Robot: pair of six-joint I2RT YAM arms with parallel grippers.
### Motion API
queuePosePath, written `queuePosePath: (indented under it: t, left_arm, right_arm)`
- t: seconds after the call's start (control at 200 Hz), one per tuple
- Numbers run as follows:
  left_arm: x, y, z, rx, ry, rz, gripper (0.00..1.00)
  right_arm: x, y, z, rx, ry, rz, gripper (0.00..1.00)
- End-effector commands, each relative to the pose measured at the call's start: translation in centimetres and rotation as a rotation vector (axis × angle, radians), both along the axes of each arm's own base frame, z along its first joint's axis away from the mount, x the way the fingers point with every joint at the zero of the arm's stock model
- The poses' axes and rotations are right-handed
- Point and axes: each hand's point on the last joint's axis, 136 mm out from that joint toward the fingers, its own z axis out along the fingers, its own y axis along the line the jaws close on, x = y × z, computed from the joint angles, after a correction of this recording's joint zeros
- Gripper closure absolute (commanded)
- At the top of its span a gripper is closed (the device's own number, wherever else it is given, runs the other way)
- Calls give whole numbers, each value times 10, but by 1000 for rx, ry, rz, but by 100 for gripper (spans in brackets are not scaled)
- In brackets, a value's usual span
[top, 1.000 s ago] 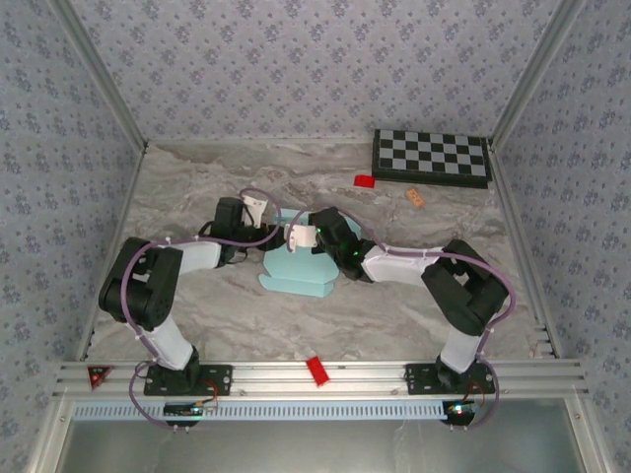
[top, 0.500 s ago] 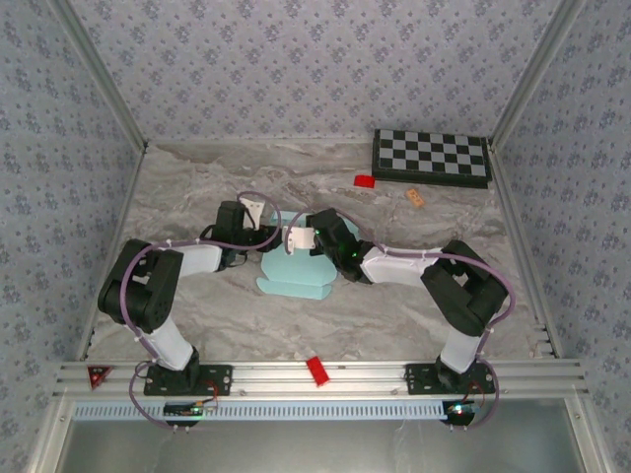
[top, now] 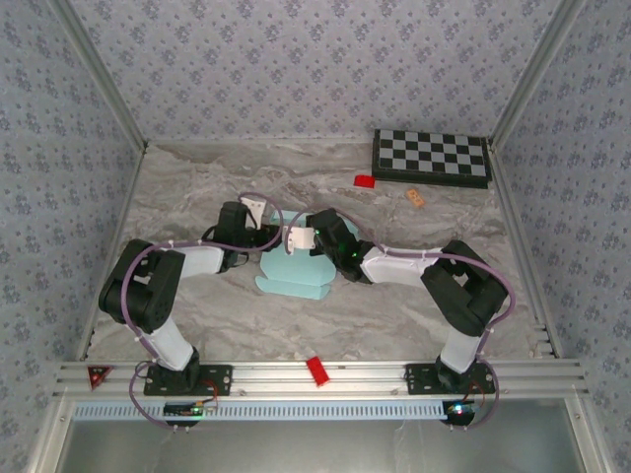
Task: Fold the paper box
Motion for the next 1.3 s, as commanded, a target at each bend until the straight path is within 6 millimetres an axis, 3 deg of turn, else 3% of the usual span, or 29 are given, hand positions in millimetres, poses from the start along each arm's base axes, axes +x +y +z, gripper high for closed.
queuePosePath:
  t: [0.0, 0.225, 0.635, 0.865, 0.994, 1.184, 1.294]
  left_arm:
    - [15, 0, 11, 12, -83, 16, 55]
    - [19, -3, 8, 36, -101, 7, 59]
    - [15, -9, 3, 81, -113, -12, 83]
    - [12, -7, 4, 102, -112, -7, 89]
    - [9, -2, 6, 127, -107, 20, 91]
    - [3, 12, 11, 164, -77, 118, 92]
    - [-3, 21, 15, 189, -63, 180, 98]
  right_arm:
    - [-11, 2, -15, -19, 69, 26, 100]
    - [-11, 3, -16, -20, 69, 26, 100]
    - [-7, 6, -12, -5, 59, 20, 100]
    - [-3, 4, -5, 11, 38, -3, 100]
    - [3, 3, 7, 46, 1, -38, 88]
    - [6, 3, 34, 105, -30, -85, 53]
    - [6, 2, 56, 162, -35, -121, 40]
